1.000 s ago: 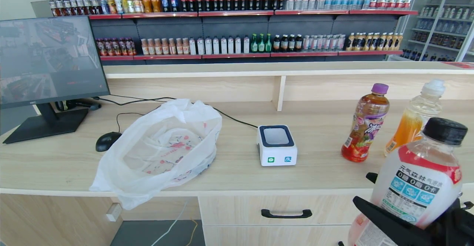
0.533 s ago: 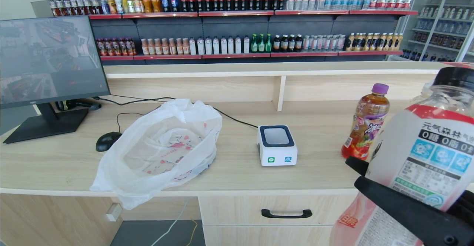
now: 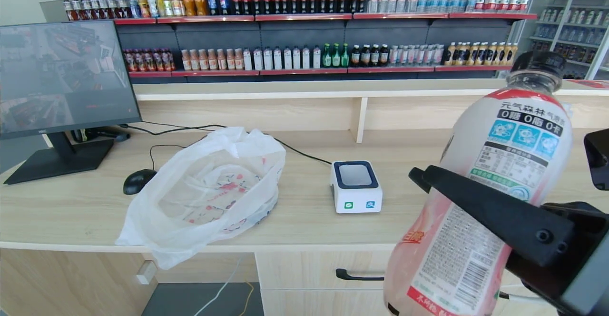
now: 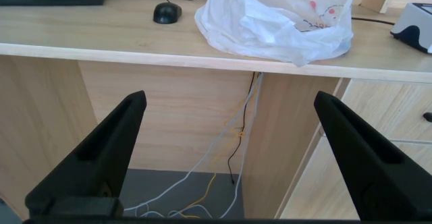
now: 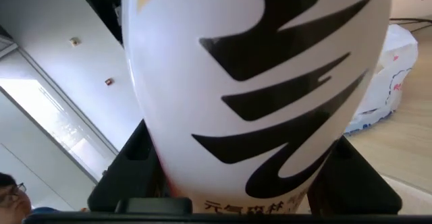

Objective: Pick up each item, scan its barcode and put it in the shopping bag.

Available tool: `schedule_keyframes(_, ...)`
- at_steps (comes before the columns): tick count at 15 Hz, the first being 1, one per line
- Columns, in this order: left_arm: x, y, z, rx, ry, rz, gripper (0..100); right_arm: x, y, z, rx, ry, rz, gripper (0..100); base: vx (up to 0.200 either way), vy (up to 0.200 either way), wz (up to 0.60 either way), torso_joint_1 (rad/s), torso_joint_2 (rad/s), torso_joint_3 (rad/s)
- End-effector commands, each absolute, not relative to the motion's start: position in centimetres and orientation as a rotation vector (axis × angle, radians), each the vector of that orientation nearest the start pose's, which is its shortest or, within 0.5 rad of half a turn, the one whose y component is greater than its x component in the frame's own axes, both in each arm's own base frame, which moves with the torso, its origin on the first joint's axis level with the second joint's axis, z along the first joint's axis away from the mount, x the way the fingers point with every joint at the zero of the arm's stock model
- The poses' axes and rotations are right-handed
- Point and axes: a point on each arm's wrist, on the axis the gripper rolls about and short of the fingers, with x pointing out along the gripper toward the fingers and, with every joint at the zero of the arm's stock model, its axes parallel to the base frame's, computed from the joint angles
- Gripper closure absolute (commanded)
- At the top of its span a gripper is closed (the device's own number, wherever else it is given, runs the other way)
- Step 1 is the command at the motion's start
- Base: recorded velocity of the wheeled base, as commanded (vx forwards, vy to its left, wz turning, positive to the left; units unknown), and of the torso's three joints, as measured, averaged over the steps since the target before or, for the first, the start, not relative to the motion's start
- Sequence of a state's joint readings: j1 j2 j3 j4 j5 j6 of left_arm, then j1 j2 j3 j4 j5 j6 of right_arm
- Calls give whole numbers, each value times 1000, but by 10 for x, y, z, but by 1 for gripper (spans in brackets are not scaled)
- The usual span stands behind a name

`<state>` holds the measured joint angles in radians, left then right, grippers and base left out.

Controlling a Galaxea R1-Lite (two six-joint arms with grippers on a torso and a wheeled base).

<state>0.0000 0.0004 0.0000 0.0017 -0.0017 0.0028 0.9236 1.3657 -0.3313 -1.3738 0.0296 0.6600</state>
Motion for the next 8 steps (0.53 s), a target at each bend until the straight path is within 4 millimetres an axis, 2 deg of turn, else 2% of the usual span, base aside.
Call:
schedule_keyframes(1, -23, 0, 75, 3, 2, -2, 0, 125, 166, 208, 779, 13, 1024, 100, 0, 0, 0, 0, 0, 0)
schedule_keyframes(4, -23, 0, 75, 3, 2, -2, 0, 131, 174, 199, 851, 35, 1033, 100, 0, 0, 0, 0, 0, 0)
schedule_keyframes(8, -23, 0, 75, 3, 2, -2, 0, 131, 180, 207, 872, 14, 1061, 100, 0, 0, 0, 0, 0, 0)
